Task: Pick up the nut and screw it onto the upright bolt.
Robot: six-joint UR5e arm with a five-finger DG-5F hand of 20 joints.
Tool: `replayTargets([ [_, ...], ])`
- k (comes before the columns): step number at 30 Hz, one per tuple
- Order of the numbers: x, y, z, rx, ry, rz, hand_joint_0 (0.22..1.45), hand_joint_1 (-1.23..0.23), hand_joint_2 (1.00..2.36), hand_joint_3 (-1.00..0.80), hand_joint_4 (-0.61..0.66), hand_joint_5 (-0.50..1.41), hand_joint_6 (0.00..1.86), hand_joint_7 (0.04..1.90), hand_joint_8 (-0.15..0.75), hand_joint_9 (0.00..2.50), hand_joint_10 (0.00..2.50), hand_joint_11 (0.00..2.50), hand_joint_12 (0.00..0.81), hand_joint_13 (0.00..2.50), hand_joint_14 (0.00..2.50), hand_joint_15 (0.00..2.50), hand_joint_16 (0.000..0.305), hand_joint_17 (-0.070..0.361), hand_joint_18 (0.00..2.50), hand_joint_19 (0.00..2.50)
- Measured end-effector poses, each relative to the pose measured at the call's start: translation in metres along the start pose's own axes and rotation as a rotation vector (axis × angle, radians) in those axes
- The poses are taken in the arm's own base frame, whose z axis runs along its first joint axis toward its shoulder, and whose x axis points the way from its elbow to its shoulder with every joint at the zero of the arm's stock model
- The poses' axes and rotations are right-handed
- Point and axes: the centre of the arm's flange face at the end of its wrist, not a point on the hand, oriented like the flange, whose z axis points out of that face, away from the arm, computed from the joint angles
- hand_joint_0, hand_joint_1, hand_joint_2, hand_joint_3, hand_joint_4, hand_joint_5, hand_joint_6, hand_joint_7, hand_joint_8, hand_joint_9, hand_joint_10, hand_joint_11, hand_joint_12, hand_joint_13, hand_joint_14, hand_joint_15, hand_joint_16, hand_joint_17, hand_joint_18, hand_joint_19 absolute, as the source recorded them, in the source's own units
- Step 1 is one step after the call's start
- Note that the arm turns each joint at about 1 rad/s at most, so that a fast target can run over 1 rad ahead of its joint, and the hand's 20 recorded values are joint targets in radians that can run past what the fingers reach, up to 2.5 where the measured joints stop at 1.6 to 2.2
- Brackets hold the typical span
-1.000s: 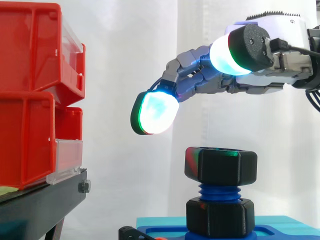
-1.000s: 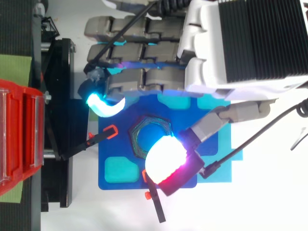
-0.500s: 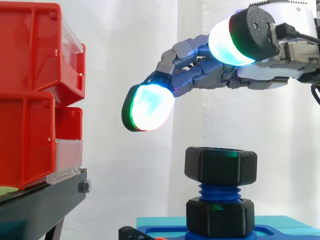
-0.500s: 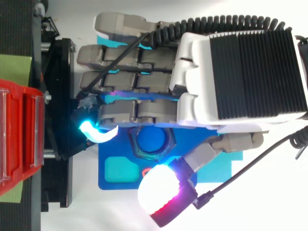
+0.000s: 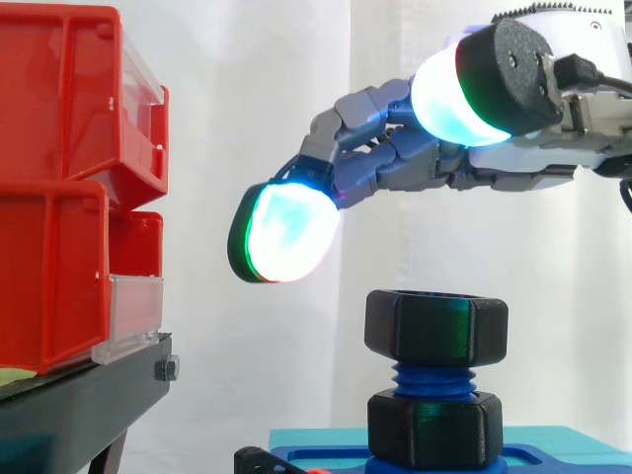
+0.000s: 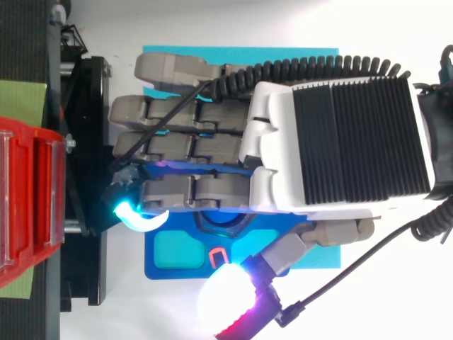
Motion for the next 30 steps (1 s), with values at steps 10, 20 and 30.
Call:
replayTargets([
  [10, 0.009, -0.001, -0.004, 0.011, 0.027, 0.004, 0.49, -0.17, 1.0, -0.5, 0.22, -0.14, 0.5, 0.81, 0.25, 0.37, 0.0, 0.0, 0.321, 0.14, 0.0, 0.0, 0.039, 0.089, 0.0, 0.0],
  [20, 0.016, -0.006, -0.008, 0.018, 0.042, 0.028, 0.5, -0.18, 1.0, -0.5, 0.26, -0.12, 0.5, 0.94, 0.263, 0.43, 0.0, 0.0, 0.302, 0.21, 0.0, 0.0, 0.034, 0.077, 0.0, 0.0],
  [30, 0.016, -0.015, -0.01, 0.026, 0.035, 0.033, 0.51, -0.21, 1.0, -0.5, 0.27, -0.09, 0.5, 1.07, 0.28, 0.53, 0.0, 0.0, 0.269, 0.3, 0.0, 0.0, 0.028, 0.063, 0.0, 0.0],
])
